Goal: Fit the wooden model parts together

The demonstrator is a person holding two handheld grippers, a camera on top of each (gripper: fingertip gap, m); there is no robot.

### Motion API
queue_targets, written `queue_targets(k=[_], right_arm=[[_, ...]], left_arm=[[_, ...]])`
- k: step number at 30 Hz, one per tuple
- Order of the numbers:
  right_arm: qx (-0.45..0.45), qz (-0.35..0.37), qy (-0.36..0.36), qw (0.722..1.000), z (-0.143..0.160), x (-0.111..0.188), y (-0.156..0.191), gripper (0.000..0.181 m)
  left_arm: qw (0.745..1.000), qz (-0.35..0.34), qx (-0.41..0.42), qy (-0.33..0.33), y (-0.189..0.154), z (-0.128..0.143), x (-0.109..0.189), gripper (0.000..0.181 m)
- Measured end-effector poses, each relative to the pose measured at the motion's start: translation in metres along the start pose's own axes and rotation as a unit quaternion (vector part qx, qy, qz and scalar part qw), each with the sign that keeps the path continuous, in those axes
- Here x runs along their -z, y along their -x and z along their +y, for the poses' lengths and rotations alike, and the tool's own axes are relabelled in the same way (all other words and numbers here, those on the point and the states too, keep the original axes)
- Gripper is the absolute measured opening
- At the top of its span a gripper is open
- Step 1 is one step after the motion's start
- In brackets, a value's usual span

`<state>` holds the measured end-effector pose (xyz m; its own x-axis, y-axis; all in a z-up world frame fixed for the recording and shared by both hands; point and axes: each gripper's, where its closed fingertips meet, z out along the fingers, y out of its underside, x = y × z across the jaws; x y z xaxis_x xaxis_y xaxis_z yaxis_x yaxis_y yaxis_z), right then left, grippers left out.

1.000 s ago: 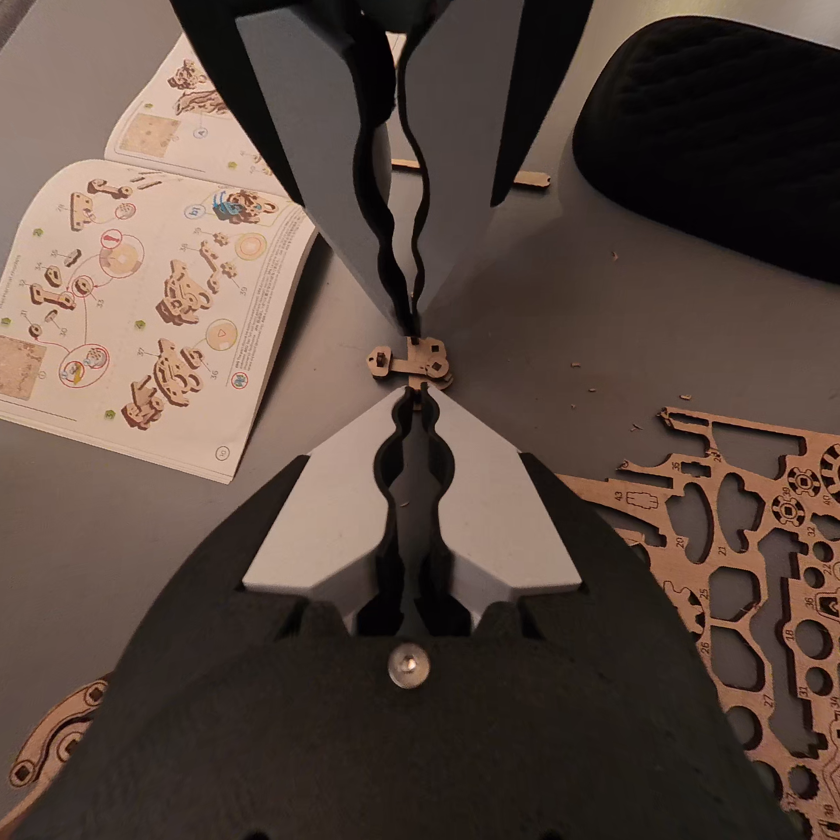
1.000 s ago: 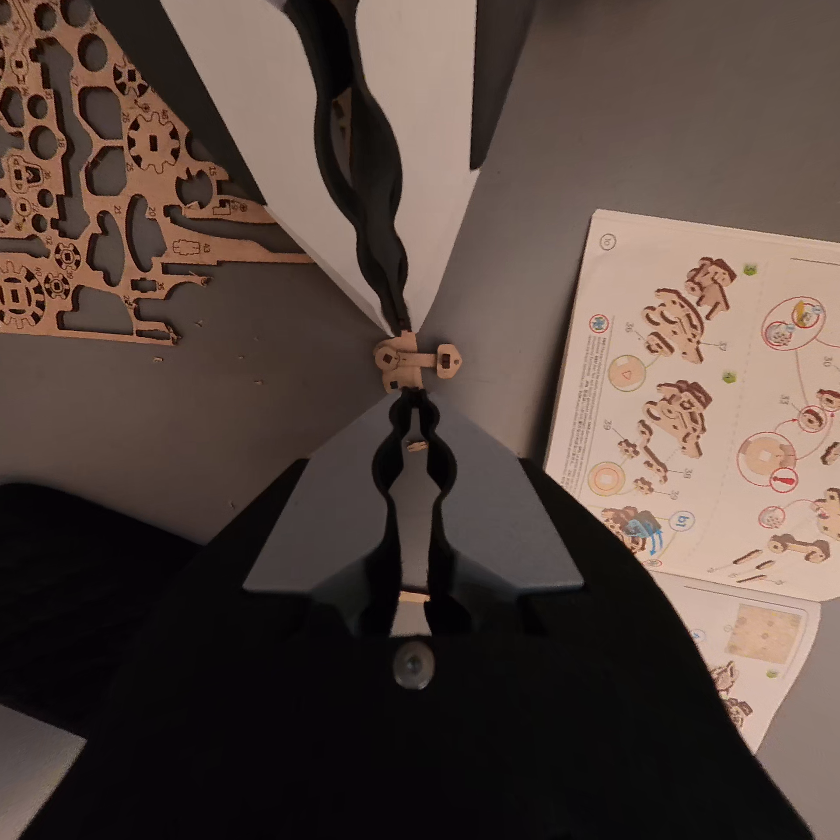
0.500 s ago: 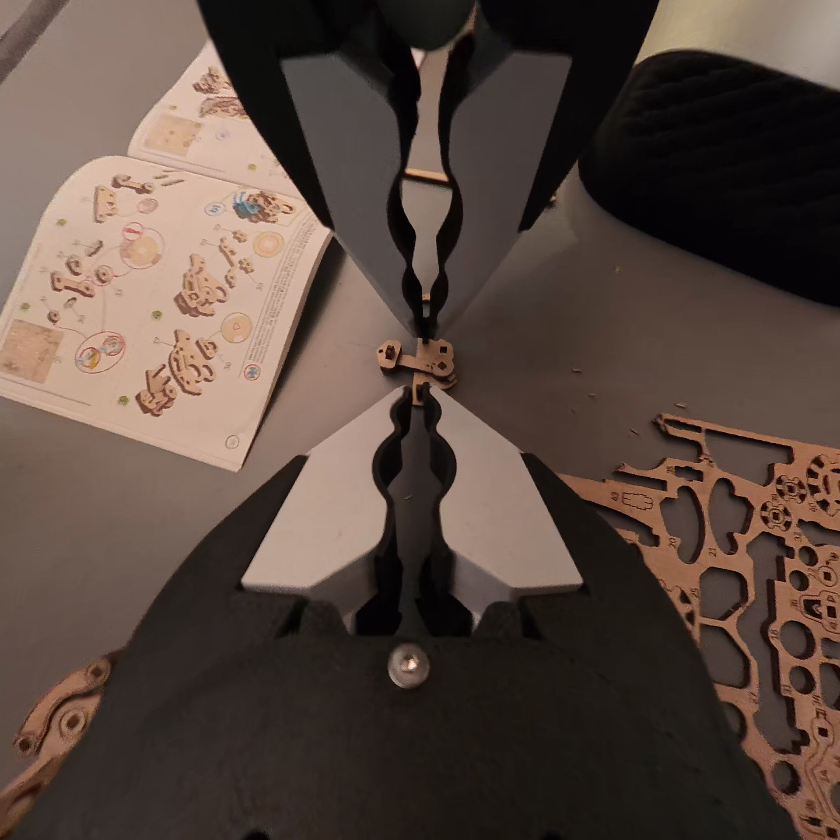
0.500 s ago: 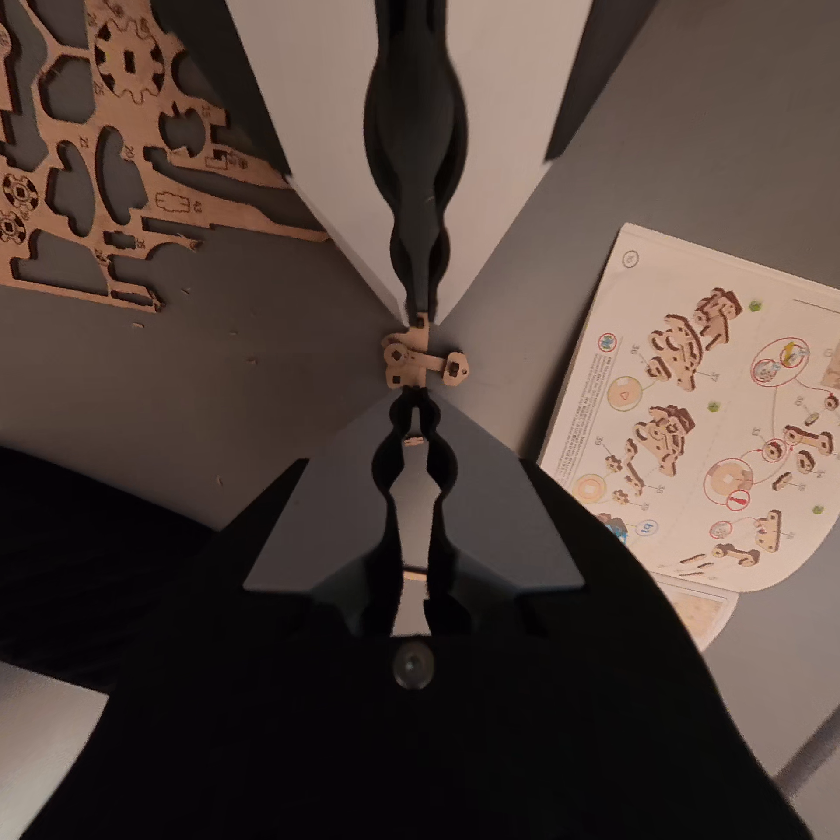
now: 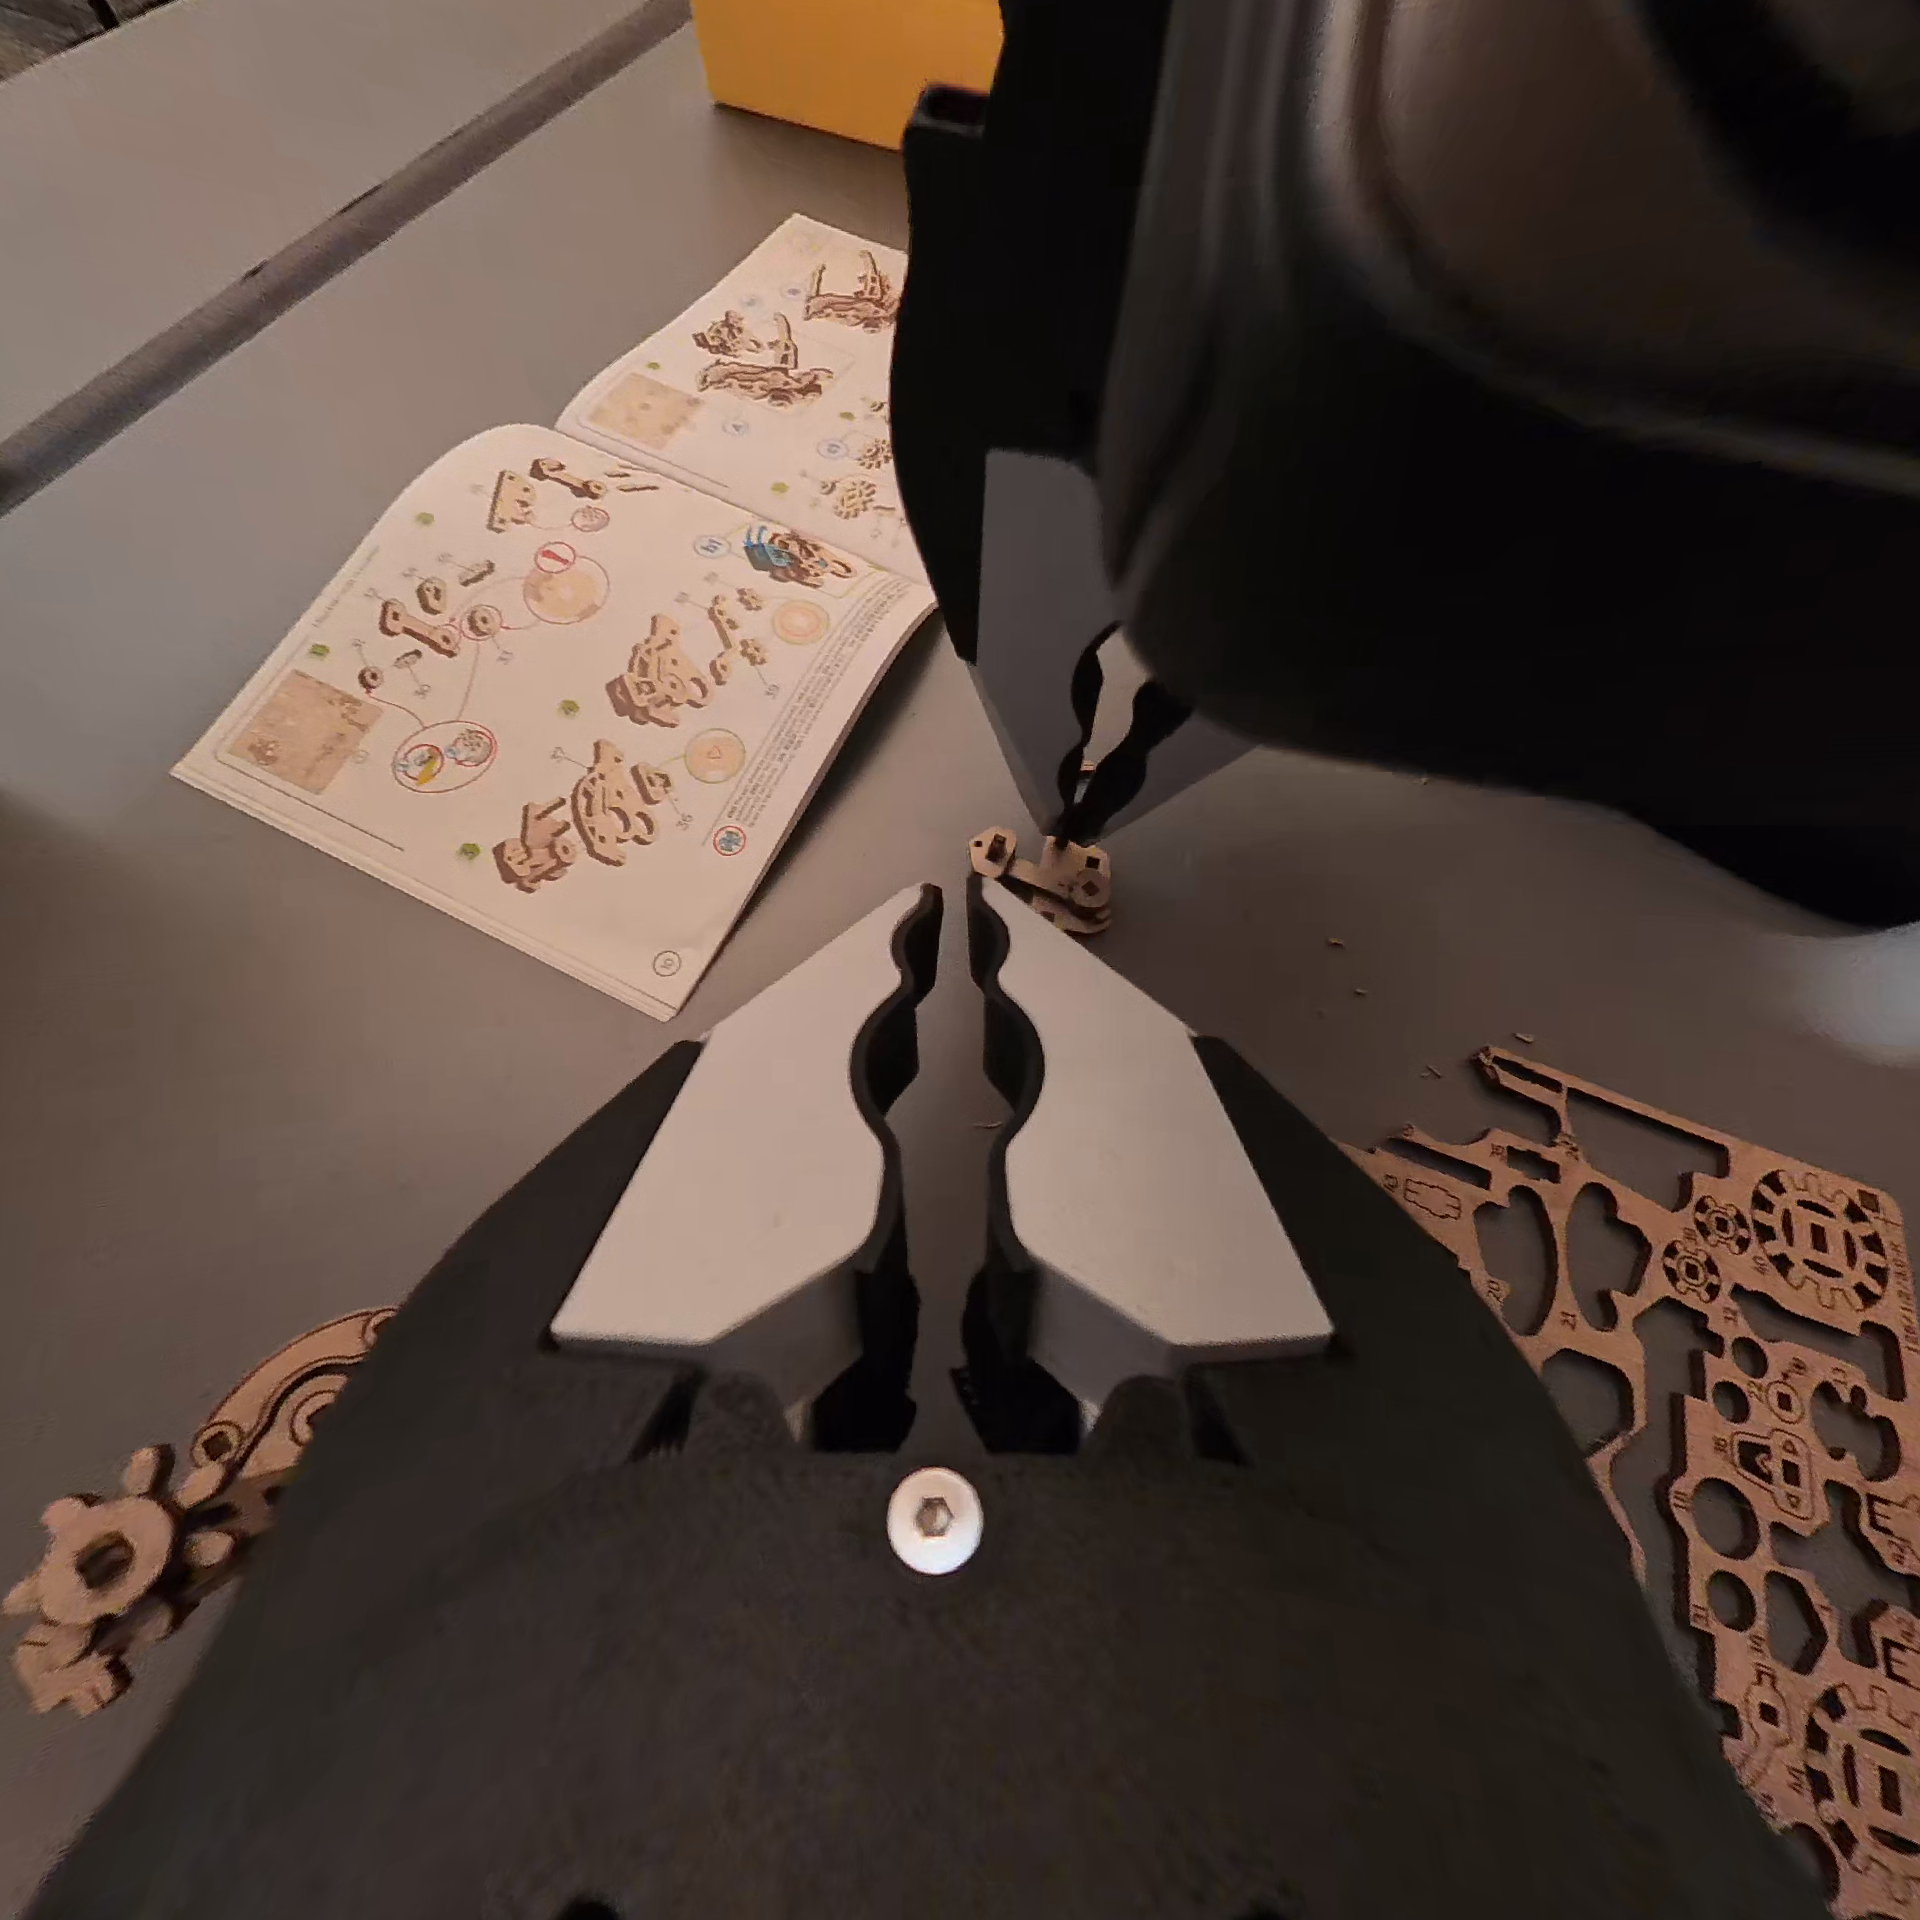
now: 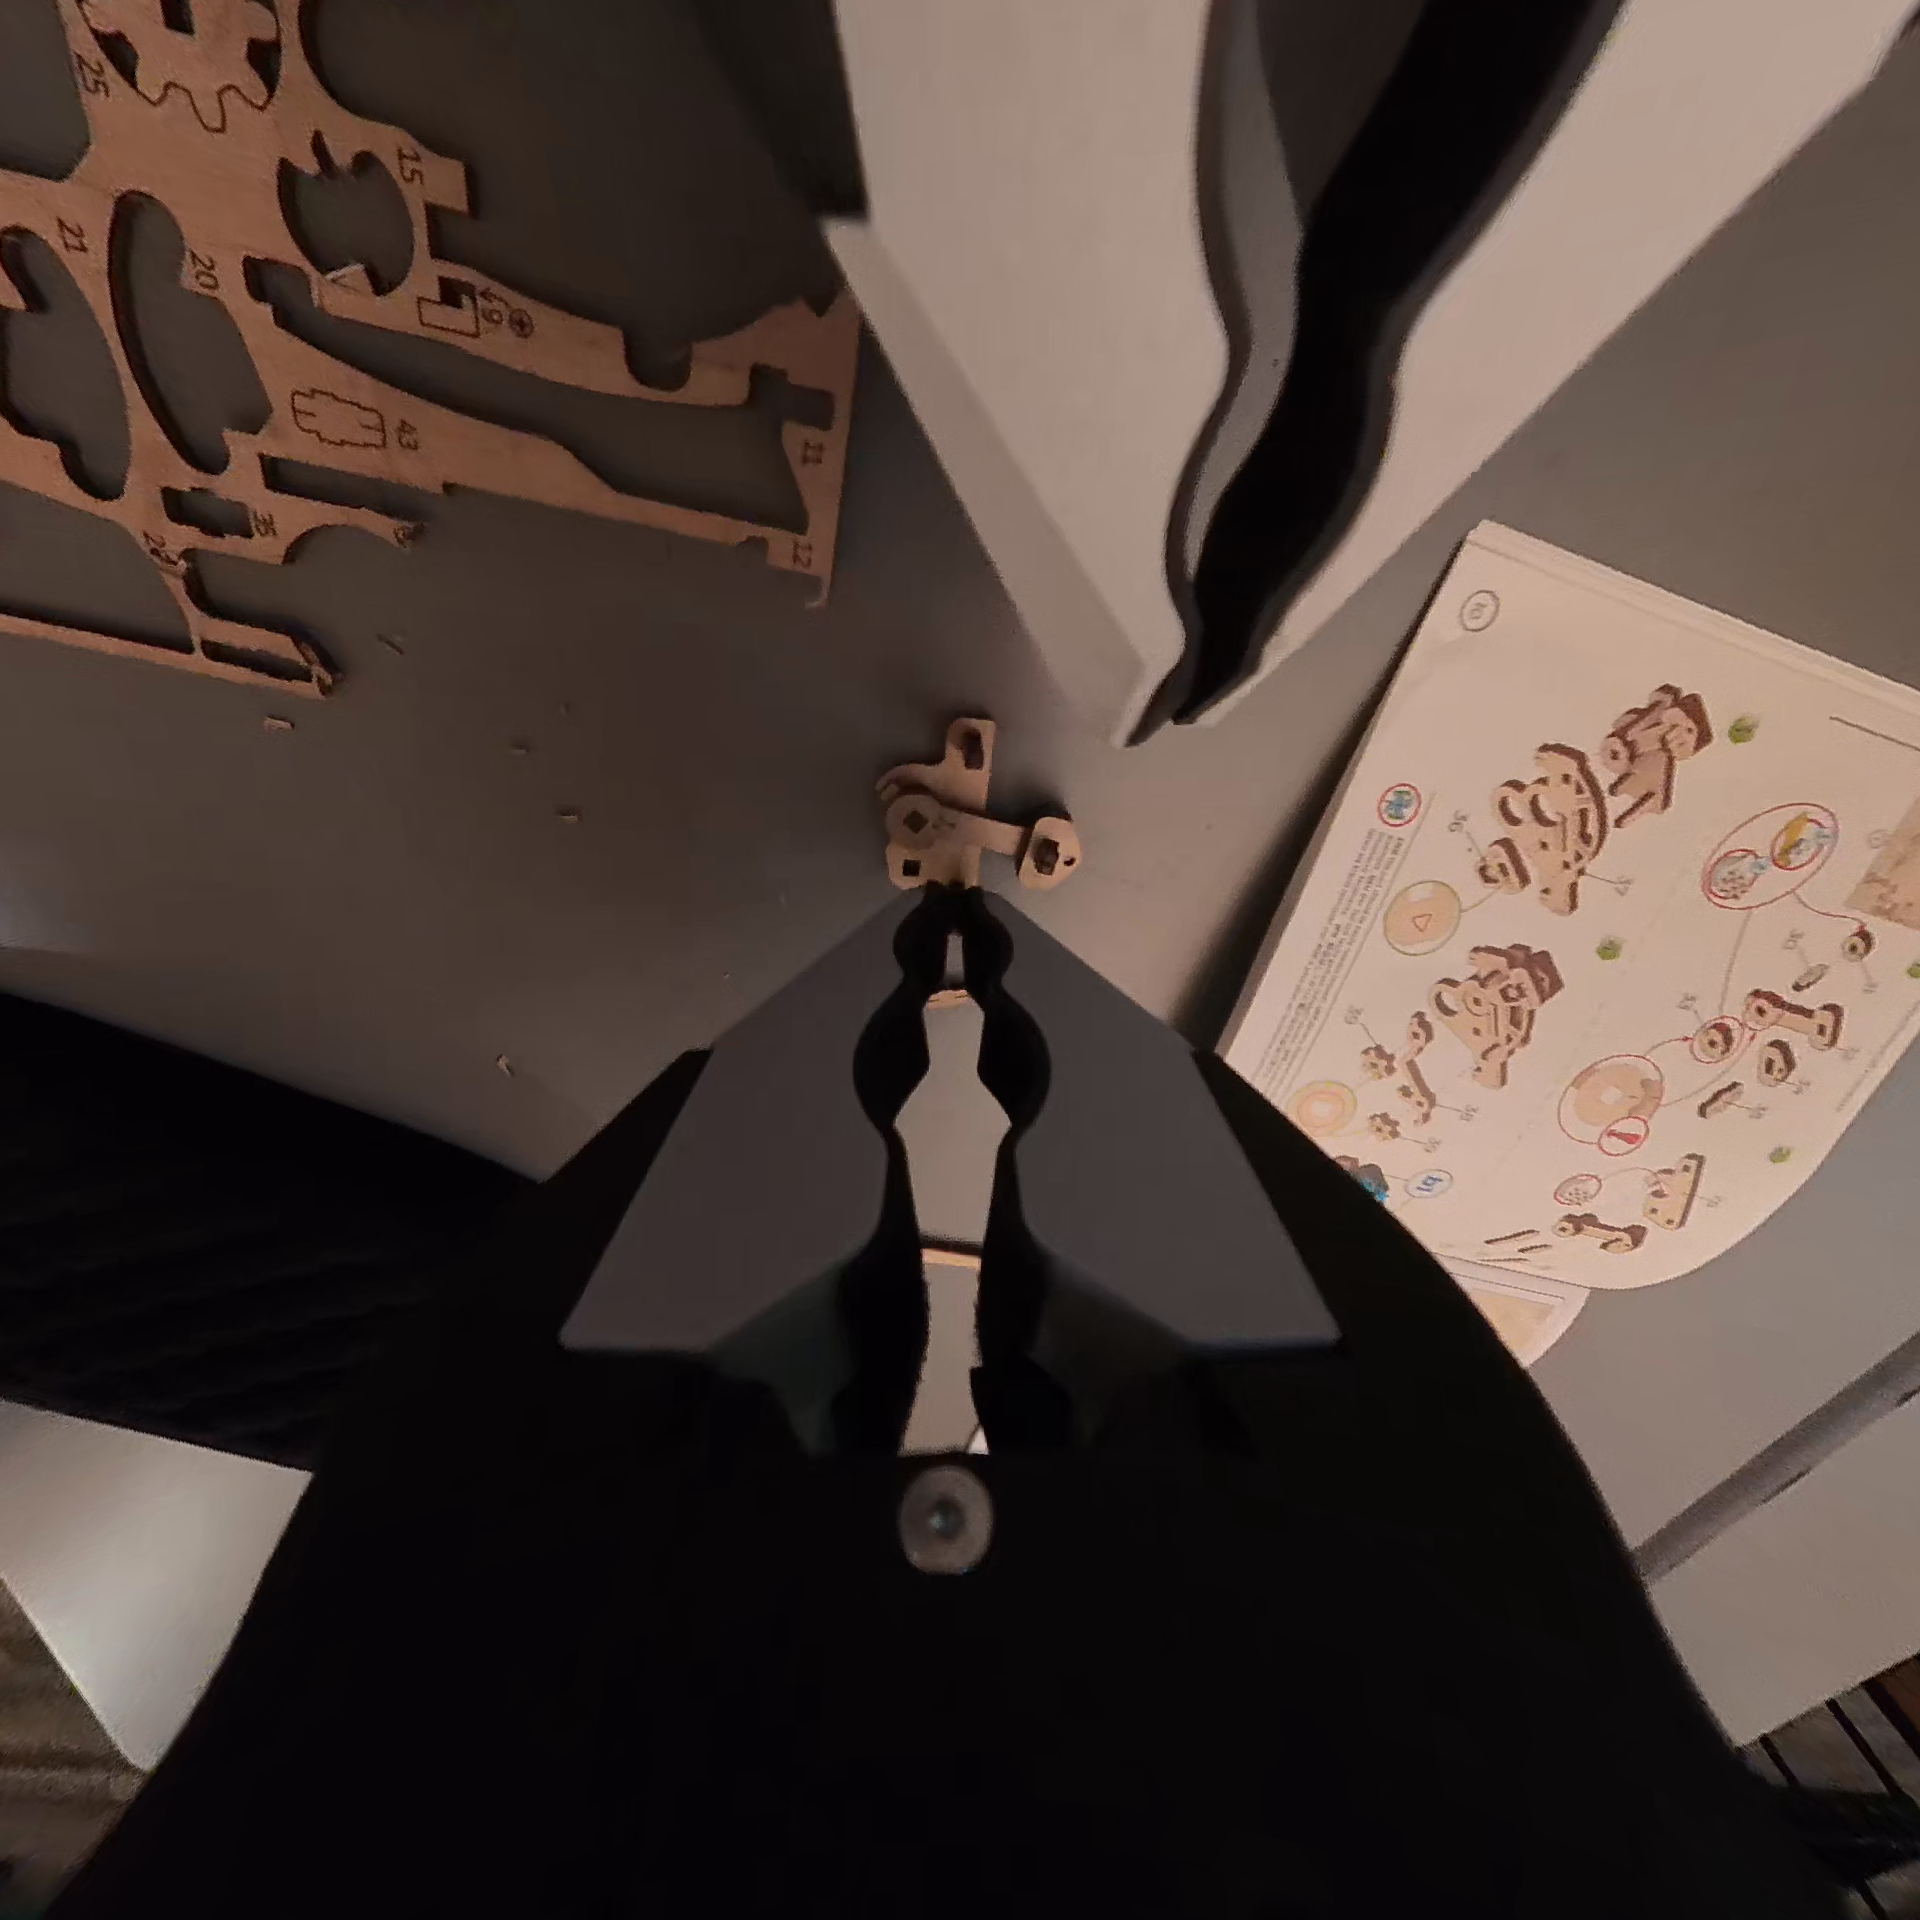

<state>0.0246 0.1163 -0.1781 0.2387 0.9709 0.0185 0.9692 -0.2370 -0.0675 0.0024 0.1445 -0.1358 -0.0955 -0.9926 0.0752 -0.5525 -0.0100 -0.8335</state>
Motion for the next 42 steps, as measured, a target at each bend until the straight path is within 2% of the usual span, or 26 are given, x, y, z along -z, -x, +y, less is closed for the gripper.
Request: queue_targets(k=[10, 19, 26, 32, 34, 37, 42], right_arm=[[0.01, -0.006, 0.046, 0.999, -0.001, -0.001, 0.0, 0.0], [0.012, 0.001, 0.044, 0.999, -0.002, -0.002, 0.0, 0.0], [-0.014, -0.007, -0.05, 0.999, -0.003, -0.001, 0.0, 0.0], [-0.002, 0.013, -0.043, 0.999, -0.003, -0.003, -0.001, 0.0], [-0.002, 0.016, -0.056, 0.998, -0.007, -0.002, -0.001, 0.007], [-0.015, 0.017, -0.09, 0.996, -0.014, 0.011, -0.003, 0.009], [-0.01, -0.003, -0.102, 0.995, -0.01, 0.022, 0.0, 0.013]], left_arm=[[1.0, -0.002, 0.006, -0.004, 0.002, -0.001, 0.0, 0.001], [1.0, 0.004, 0.007, -0.006, -0.001, -0.002, -0.001, 0.0], [1.0, 0.009, 0.007, -0.004, -0.003, -0.001, -0.002, 0.0], [1.0, 0.01, 0.007, -0.003, -0.003, 0.0, -0.002, 0.0], [1.0, 0.012, 0.006, 0.0, -0.004, 0.001, -0.003, 0.0], [1.0, 0.015, 0.005, 0.002, -0.006, 0.002, -0.004, 0.0], [1.0, 0.018, 0.007, 0.004, -0.007, 0.003, -0.006, 0.0]])
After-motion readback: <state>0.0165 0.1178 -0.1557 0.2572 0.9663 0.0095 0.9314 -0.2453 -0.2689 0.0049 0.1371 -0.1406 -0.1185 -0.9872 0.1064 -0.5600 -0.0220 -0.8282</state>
